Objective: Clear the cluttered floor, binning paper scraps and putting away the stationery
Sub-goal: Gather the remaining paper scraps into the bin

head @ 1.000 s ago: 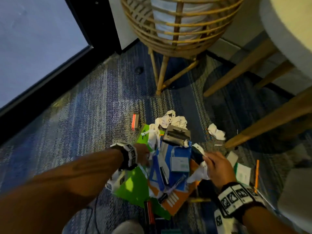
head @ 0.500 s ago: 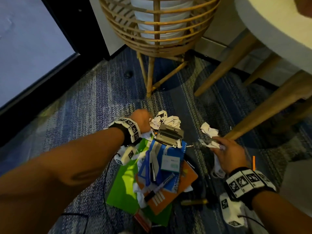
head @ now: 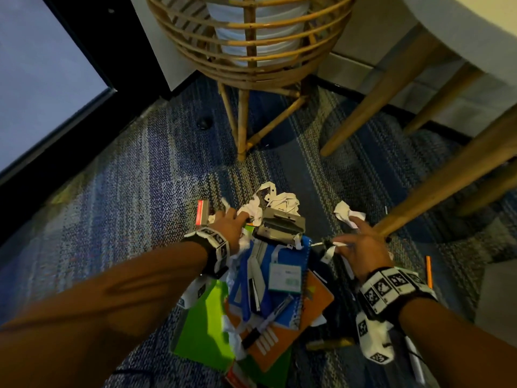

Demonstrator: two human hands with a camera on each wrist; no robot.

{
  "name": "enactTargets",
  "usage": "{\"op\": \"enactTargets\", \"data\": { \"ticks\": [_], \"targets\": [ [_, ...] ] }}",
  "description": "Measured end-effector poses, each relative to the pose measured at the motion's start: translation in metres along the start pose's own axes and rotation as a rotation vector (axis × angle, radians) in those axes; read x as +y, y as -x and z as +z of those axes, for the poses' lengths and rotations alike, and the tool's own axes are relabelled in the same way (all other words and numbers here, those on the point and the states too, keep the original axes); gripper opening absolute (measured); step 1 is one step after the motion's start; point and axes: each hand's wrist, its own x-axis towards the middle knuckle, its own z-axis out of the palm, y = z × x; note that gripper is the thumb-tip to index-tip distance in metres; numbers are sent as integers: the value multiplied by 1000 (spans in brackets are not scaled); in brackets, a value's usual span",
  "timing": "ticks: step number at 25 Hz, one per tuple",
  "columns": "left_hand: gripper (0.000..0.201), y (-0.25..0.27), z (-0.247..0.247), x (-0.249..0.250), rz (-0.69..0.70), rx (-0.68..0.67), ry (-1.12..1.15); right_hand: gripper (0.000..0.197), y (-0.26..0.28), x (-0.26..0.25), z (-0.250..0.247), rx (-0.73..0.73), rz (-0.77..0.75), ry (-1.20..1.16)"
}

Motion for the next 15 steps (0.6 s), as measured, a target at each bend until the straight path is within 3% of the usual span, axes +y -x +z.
{"op": "enactTargets", "data": {
  "ticks": [2, 5, 9, 12, 13, 15],
  "targets": [
    [63, 1, -2, -4, 27, 71, -53, 20, -12, 2, 5, 45, -34, -17],
    [40, 6, -12, -13, 10, 196, 85, 16, -26, 5, 13, 124, -92, -78],
    [31, 17, -33, -17, -73, 341, 345, 22, -51, 10, 7, -34, 109, 79],
    [23, 17, -46, -8, -55, 441, 481, 57, -60, 13, 9, -210, 169, 36],
    [25, 15, -51, -5, -63, 471, 515, 49, -59, 13, 13, -233, 153, 69],
    [32, 10, -61, 5, -74, 506, 584, 14, -47, 9, 12, -207, 150, 150]
  ]
}}
